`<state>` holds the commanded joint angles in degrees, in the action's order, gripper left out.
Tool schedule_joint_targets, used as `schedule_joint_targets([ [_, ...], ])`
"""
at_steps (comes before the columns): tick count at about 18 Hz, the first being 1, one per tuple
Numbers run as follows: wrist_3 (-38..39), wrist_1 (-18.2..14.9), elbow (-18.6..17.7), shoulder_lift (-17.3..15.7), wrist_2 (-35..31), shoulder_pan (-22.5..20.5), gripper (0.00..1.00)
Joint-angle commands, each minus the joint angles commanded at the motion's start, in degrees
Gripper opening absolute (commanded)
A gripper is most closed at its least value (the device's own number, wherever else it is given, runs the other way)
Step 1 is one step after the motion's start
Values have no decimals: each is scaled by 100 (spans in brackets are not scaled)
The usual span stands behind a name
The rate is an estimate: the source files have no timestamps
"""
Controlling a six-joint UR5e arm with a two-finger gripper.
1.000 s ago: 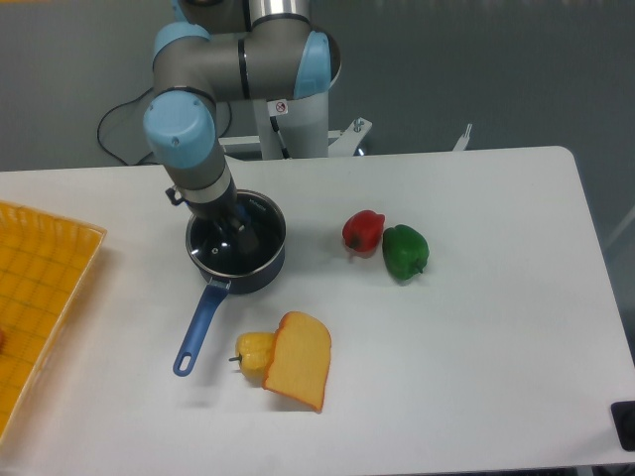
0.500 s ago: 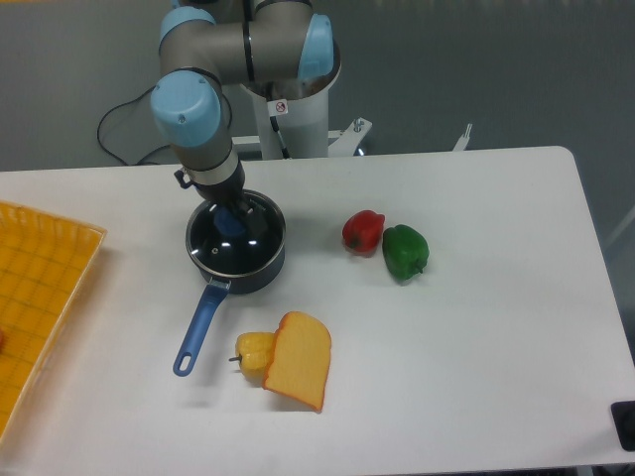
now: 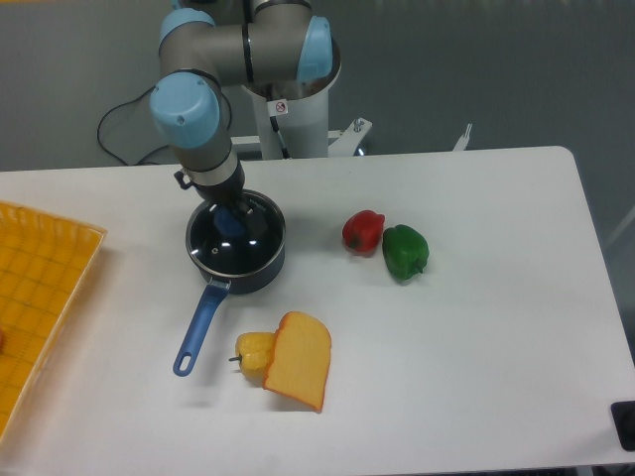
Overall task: Open the lid
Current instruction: 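Lower the gripper onto the blue knob and close on it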
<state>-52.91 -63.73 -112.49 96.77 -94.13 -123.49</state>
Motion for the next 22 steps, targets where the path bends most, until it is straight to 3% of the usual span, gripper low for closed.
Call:
schedule_joint_targets([
  [22,-44,18,-36,9,281,-53,100],
])
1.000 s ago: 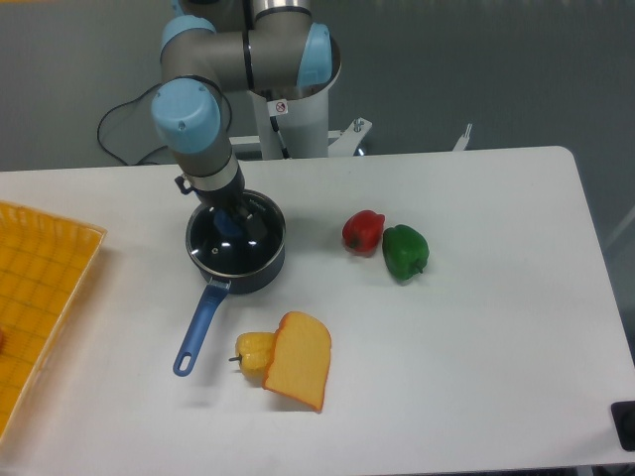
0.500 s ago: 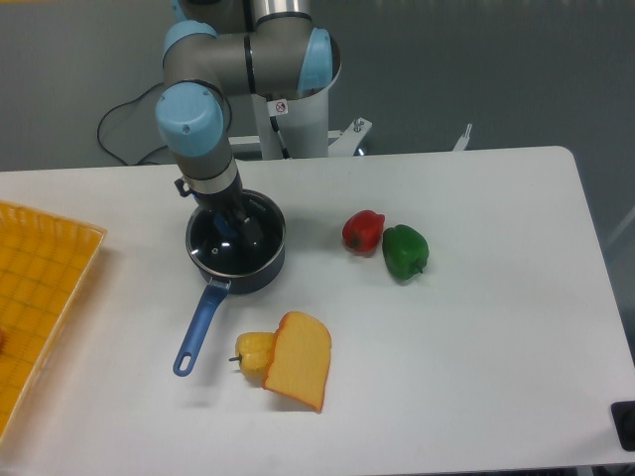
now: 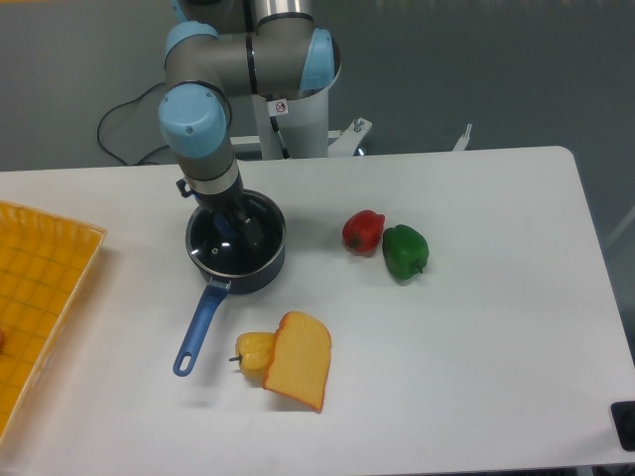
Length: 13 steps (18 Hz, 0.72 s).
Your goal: Open the lid
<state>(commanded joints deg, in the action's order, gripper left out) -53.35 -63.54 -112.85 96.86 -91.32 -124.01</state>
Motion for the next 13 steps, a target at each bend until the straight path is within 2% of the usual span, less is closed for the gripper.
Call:
schedule_joint_targets([
  [2,-9,-18,18,0,0,-9,99],
  [8,0,-35,27,9,-26,0,76],
  [9,0,-35,27,9,-26,9,69],
  [13,0,-44,35,26,-35,9,65],
])
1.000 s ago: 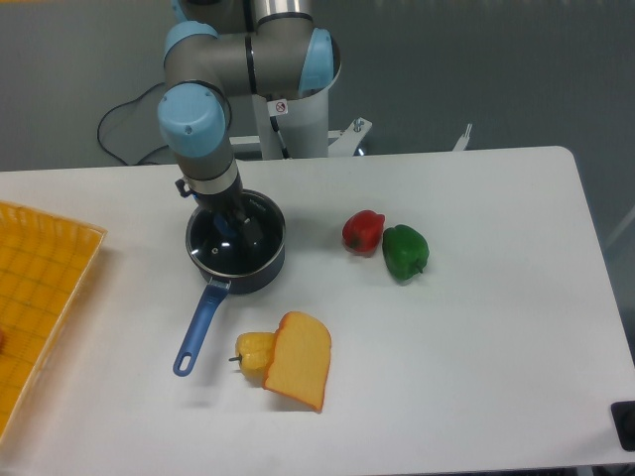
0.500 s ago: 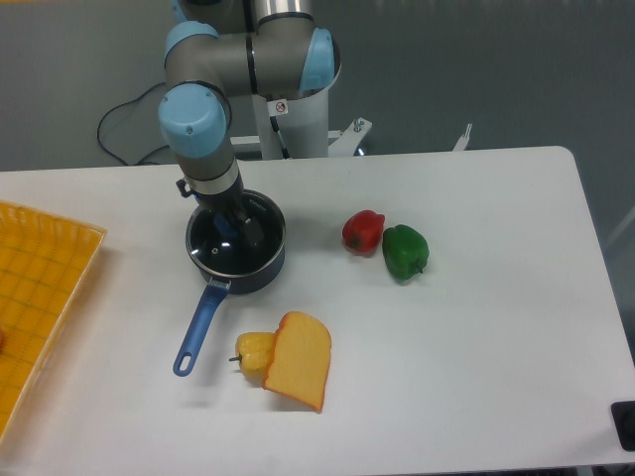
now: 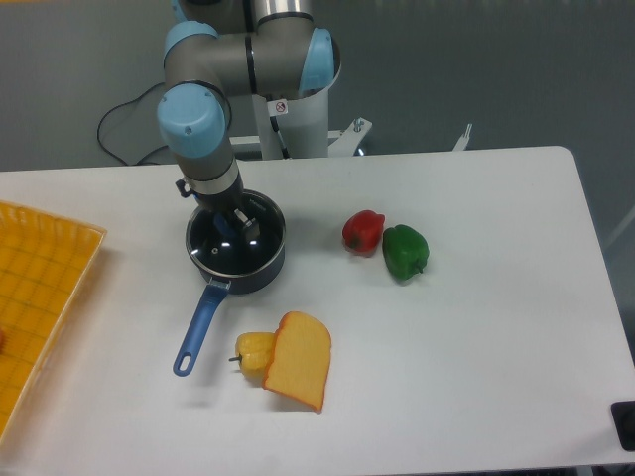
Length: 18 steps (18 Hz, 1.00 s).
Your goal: Open the lid
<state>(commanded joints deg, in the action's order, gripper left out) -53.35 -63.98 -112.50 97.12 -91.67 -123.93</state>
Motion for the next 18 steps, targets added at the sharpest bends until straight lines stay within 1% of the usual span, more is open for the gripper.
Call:
schedule_joint_targets([
  [1,0,-9,17,44,0,9,60],
  [3,0,-53,44,53,0,9,59],
  [5,0,-184,123,62,9,18,50],
  [7,0,-298,184,105,9,18,48],
  [8,0,-299,193,114,0,18,42],
  [12,0,-325,255,114,9,9,42],
  [14,0,-448,342,114,17,-9,43],
  [18,-9,-527,501,114,35,-53,43],
])
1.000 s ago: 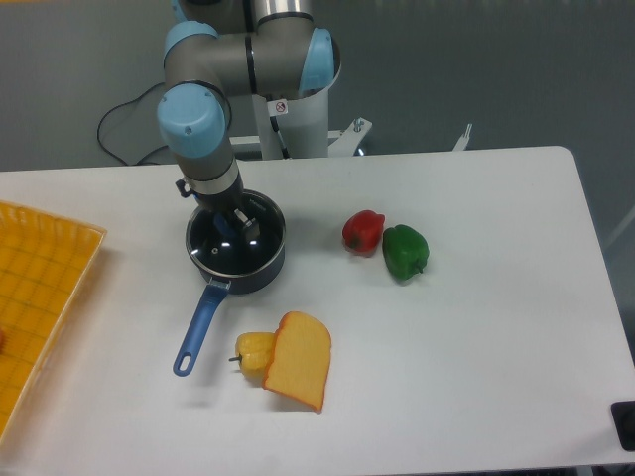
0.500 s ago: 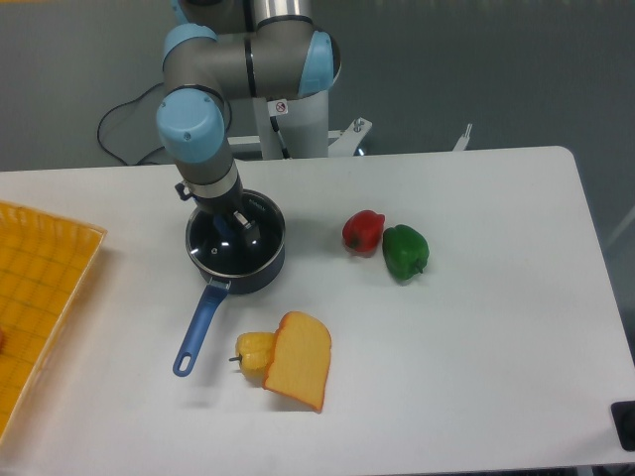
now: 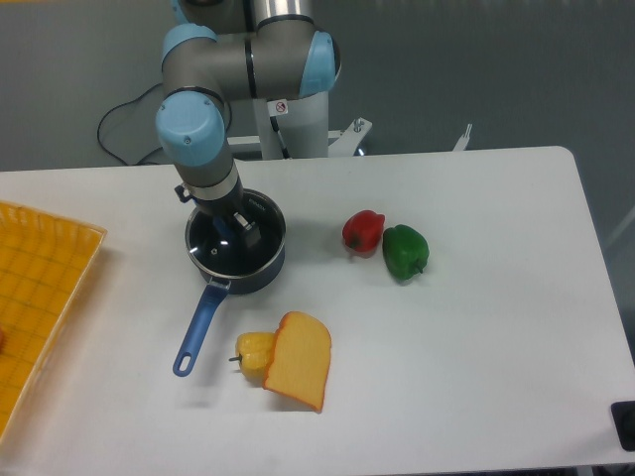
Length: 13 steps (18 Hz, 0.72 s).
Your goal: Open the lid
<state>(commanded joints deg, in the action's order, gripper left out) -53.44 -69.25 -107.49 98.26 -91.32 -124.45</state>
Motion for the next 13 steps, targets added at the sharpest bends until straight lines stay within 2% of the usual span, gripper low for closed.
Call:
schedule_joint_targets([
  [3,-9,-211,254,0,9,-96,43],
  [5,-253,-246,448,17,18,-167,43],
  [13,-1045,-369,817,70,26,-650,43],
])
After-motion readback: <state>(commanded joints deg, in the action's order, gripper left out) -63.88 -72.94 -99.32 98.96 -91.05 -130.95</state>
